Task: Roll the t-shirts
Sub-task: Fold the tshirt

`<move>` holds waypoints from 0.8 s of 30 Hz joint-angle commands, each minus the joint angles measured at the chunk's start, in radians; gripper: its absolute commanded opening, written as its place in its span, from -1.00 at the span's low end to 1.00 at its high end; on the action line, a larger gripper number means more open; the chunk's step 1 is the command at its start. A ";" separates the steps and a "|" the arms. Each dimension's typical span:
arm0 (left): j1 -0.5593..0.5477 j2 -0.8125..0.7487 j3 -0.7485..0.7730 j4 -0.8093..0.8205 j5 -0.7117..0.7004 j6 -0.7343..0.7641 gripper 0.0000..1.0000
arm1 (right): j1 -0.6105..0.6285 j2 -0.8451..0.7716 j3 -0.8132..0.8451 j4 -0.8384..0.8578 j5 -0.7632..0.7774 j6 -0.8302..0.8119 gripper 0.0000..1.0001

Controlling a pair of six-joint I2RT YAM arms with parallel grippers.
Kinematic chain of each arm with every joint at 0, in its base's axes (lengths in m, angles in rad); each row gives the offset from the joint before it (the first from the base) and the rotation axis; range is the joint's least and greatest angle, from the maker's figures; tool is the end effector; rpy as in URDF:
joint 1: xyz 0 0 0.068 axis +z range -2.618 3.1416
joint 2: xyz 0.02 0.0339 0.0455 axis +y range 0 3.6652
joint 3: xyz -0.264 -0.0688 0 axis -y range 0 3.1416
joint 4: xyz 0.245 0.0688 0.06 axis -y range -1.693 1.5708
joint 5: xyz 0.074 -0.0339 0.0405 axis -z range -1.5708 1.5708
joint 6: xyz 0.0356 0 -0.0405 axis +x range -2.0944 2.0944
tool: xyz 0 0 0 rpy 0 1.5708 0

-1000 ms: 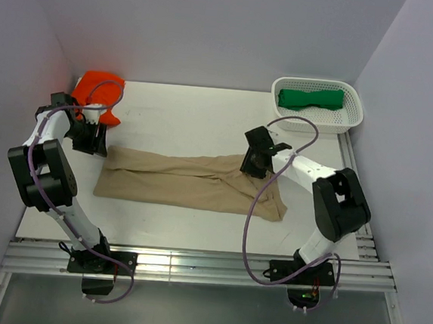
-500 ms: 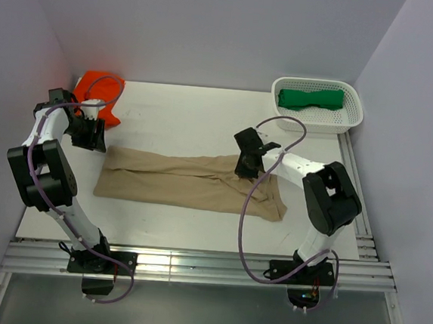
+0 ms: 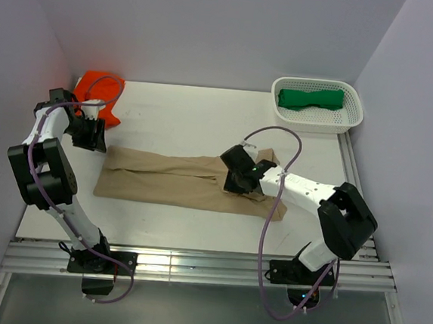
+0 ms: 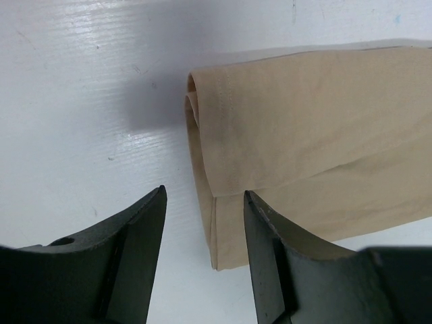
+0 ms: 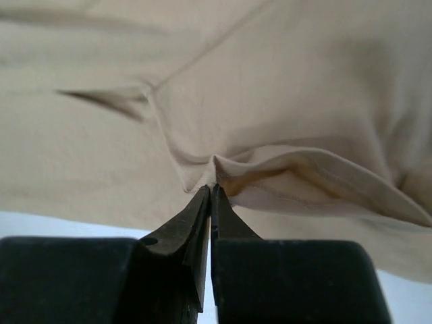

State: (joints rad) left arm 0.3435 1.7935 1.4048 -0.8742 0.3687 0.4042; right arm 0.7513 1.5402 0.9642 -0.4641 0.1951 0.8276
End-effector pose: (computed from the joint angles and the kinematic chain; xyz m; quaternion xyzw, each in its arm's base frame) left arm 0.3435 0.1092 0.2315 0.0576 0.9701 -0.1136 0.2065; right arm 0.2278 0.2033 0.2003 0.0622 0.9587 0.1191 0.2505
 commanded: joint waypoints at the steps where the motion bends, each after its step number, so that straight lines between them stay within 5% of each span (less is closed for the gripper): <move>1: -0.008 0.004 0.036 -0.011 0.021 0.004 0.09 | 0.058 -0.008 -0.038 0.013 0.027 0.074 -0.85; 6: -0.009 0.009 0.034 -0.016 0.012 0.010 0.09 | 0.118 -0.031 -0.065 0.004 0.049 0.111 -0.32; 10: -0.012 0.010 0.037 -0.016 0.010 0.012 0.09 | 0.123 -0.121 -0.058 -0.062 0.108 0.125 -0.10; 15: -0.014 0.015 0.045 -0.019 0.015 0.010 0.09 | 0.100 -0.210 -0.021 -0.189 0.233 0.137 -0.04; 24: -0.020 0.024 0.059 -0.022 0.016 0.012 0.10 | -0.108 -0.201 -0.079 -0.134 0.193 0.044 -0.10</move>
State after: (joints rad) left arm 0.3313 1.8130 1.4231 -0.8852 0.3687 0.4053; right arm 0.6727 1.3281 0.9070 -0.6064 0.3725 0.9024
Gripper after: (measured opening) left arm 0.549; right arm 0.455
